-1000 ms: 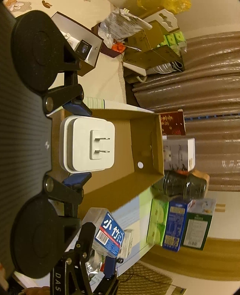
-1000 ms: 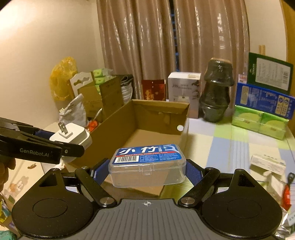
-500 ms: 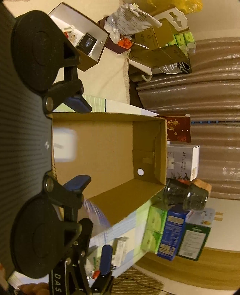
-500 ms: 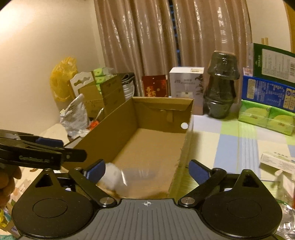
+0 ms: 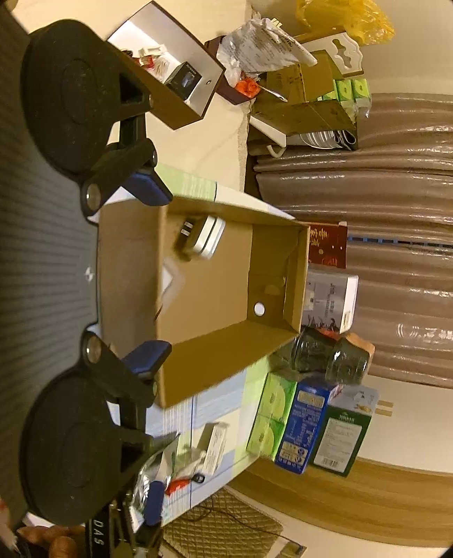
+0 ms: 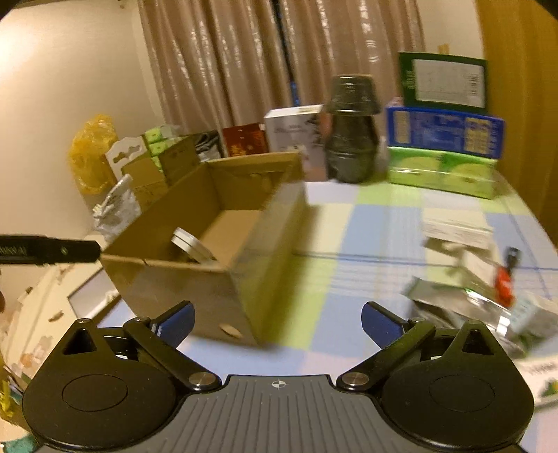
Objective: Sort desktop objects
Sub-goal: 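Carry both items to the cardboard box and open both tools to drop them, then move both tools back over the remaining items on the table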
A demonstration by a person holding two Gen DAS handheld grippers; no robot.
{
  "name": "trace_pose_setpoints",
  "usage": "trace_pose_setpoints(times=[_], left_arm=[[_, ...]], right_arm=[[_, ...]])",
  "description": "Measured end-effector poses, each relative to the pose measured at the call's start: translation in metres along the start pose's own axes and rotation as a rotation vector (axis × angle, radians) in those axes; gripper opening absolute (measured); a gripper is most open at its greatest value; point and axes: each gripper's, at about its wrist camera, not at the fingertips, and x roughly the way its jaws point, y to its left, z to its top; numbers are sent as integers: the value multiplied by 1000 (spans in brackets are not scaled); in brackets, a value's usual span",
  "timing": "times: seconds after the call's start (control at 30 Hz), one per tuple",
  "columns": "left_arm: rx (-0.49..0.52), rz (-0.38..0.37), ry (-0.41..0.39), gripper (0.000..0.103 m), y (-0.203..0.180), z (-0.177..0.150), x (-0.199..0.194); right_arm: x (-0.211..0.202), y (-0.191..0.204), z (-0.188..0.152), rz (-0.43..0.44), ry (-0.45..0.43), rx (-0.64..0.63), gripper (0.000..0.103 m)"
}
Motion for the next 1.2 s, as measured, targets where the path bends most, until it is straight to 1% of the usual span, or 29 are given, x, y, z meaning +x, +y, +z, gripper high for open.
trace_pose_setpoints(times=[0.17,0.3,0.4,0.53,0.7,0.87,1.03,1.2], left_arm=[[11,-20,-2,88,-33,-13,-16],[24,-63,0,90,-62,-20,-21],[54,-104,15,90,-89,-25,-18],[107,-155,41,90,-123,-32,-11],[176,-201,68,91,-158,-38,-3],[249,-228,96,91,-184,-41,8],[322,-250,123,91,-201,-42,19],[388,-279,147,91,-213,-40,31]], right_arm=[[-42,-37,-21,-99,-16,2,101],[-71,-70,-35,-169,-9,-6,101],[-88,-94,-45,-205,10,-11,101],[-111,-128,-56,-254,25,26,101],[-127,-161,-59,-280,51,63,101],[-136,-184,-55,-251,96,31,101],[-128,-193,-46,-193,151,-82,101],[-120,-196,-40,-117,199,-205,101]])
